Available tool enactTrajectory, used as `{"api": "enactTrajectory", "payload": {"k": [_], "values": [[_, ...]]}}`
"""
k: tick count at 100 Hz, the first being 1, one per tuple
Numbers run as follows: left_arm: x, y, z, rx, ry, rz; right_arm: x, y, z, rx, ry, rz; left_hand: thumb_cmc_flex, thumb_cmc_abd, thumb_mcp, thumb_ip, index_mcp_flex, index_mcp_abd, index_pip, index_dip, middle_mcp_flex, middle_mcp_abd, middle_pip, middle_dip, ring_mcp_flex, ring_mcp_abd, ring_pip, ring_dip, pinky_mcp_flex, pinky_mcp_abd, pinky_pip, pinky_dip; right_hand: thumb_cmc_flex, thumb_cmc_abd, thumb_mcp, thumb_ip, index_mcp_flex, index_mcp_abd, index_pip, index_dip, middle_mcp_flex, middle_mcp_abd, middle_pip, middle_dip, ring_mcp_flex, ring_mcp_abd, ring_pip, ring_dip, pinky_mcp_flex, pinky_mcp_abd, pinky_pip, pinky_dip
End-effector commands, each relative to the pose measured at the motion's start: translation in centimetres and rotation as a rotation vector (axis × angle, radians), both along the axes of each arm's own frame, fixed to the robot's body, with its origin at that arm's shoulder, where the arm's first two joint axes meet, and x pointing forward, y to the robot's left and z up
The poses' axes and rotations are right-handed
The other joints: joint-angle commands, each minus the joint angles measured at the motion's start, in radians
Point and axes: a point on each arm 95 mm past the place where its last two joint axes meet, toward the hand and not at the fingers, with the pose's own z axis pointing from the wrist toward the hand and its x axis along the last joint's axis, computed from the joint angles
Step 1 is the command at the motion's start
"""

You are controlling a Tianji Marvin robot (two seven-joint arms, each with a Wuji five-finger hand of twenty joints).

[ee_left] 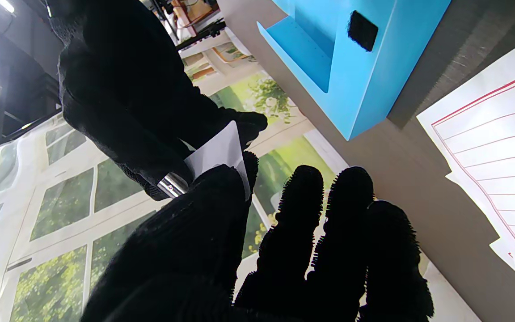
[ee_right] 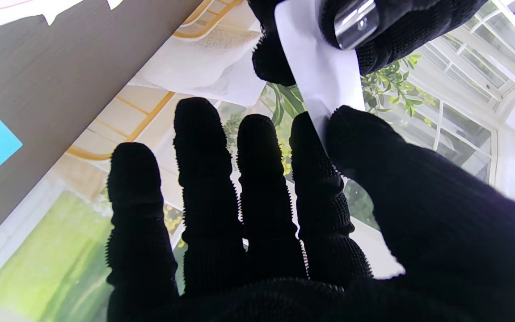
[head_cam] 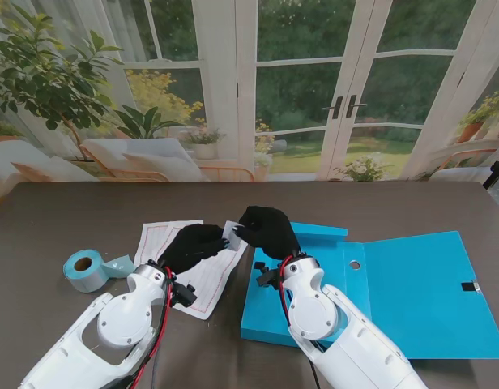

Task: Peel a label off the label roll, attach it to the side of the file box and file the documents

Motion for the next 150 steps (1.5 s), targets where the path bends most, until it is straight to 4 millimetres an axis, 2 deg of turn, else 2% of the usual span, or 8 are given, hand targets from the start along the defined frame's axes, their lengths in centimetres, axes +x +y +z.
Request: {"api": "enactTrajectory", "payload": {"k": [1, 32, 43, 53, 64, 74, 97, 150], "values": [[-0.1, -0.6, -0.1, -0.023, 0.002, -0.009, -0.3, 0.4, -0.3, 0.004, 0.011, 0.015, 0.075, -0.026, 0.002, -0.022, 0.041, -0.009, 0.073, -0.004, 0.042, -0.021, 0.018, 0.09, 0.043, 0.003, 0.059, 0.02, 0.021, -0.013, 0.029, 0.012, 0.084, -0.01, 0.062, 0.062, 0.028, -0.105, 0.084, 0.032, 0.004, 0.009, -0.008, 0.007, 0.043, -0.001, 0.013, 0.003, -0.132, 0.004, 0.038, -0.02], [-0.1, -0.8, -0.4, -0.074, -0.013, 0.01, -0.4, 0.2, -0.6, 0.008, 0.028, 0.021, 0.092, -0.034, 0.052, -0.039, 0.052, 0.05, 0.225, 0.066, 0.129, -0.03, 0.133, 0.225, 0.115, 0.011, 0.206, 0.089, 0.076, 0.004, 0.079, 0.056, 0.074, 0.003, 0.032, 0.053, 0.011, -0.113, 0.076, 0.031, -0.008, 0.019, -0.006, 0.002, 0.032, 0.013, 0.01, 0.003, -0.149, 0.008, 0.03, -0.021], [-0.1, -0.8, -0.4, -0.08, -0.012, 0.02, -0.4, 0.1, -0.6, 0.017, 0.041, 0.028, 0.087, -0.046, 0.076, -0.042, 0.046, 0.075, 0.247, 0.088, 0.143, -0.022, 0.159, 0.243, 0.129, 0.017, 0.236, 0.105, 0.087, 0.012, 0.087, 0.069, 0.051, -0.035, 0.063, 0.141, -0.071, -0.068, 0.018, -0.006, -0.035, 0.028, -0.011, -0.006, 0.012, 0.021, 0.009, 0.004, -0.164, 0.008, 0.021, -0.018], [-0.2, -0.7, -0.3, -0.087, -0.007, 0.032, -0.4, 0.0, -0.7, 0.032, 0.061, 0.039, 0.082, -0.056, 0.102, -0.045, 0.044, 0.099, 0.255, 0.096, 0.148, -0.011, 0.171, 0.25, 0.137, 0.023, 0.253, 0.113, 0.094, 0.022, 0.091, 0.079, -0.022, -0.103, 0.071, 0.431, -0.186, -0.004, -0.041, -0.057, -0.099, 0.044, -0.005, -0.043, -0.028, 0.034, 0.001, 0.001, -0.192, 0.008, -0.003, -0.001], [-0.2, -0.5, -0.4, -0.089, -0.005, 0.048, -0.5, -0.1, -0.7, 0.044, 0.075, 0.044, 0.075, -0.065, 0.121, -0.049, 0.044, 0.112, 0.263, 0.103, 0.159, -0.007, 0.181, 0.251, 0.153, 0.027, 0.265, 0.116, 0.108, 0.03, 0.098, 0.086, -0.176, -0.009, 0.011, 0.972, -0.224, 0.06, -0.255, 0.059, -0.175, 0.047, 0.021, -0.124, -0.079, 0.042, -0.025, -0.01, -0.219, 0.007, -0.042, 0.022], [-0.3, -0.4, -0.5, -0.09, 0.0, 0.059, -0.4, -0.3, -0.6, 0.058, 0.089, 0.044, 0.069, -0.071, 0.138, -0.052, 0.046, 0.122, 0.268, 0.107, 0.164, -0.004, 0.188, 0.249, 0.162, 0.03, 0.272, 0.118, 0.117, 0.038, 0.102, 0.092, -0.305, 0.031, 0.01, 1.172, -0.293, 0.089, -0.309, 0.111, -0.228, 0.052, 0.022, -0.133, -0.126, 0.049, -0.044, -0.017, -0.243, 0.004, -0.072, 0.03], [-0.5, 0.4, -0.5, -0.077, 0.014, 0.082, -0.3, -0.7, -0.4, 0.115, 0.152, 0.005, 0.058, -0.087, 0.168, -0.056, 0.048, 0.132, 0.274, 0.111, 0.171, 0.002, 0.193, 0.244, 0.17, 0.038, 0.276, 0.118, 0.125, 0.046, 0.105, 0.099, -0.44, 0.249, -0.081, 1.093, -0.371, 0.117, -0.311, 0.08, -0.305, 0.087, 0.027, -0.144, -0.241, 0.089, -0.086, -0.034, -0.298, 0.011, -0.156, 0.038], [-0.9, 2.3, -0.5, -0.061, 0.041, 0.126, 1.5, -3.3, -1.8, -0.411, 0.144, -0.161, 0.031, -0.115, 0.233, -0.066, 0.057, 0.146, 0.281, 0.112, 0.189, 0.013, 0.197, 0.235, 0.187, 0.053, 0.282, 0.114, 0.144, 0.065, 0.11, 0.108, -0.445, 0.264, -0.093, 1.096, -0.29, 0.106, -0.269, 0.103, -0.286, 0.091, 0.061, -0.132, -0.257, 0.084, -0.073, -0.044, -0.275, 0.002, -0.122, 0.073]]}}
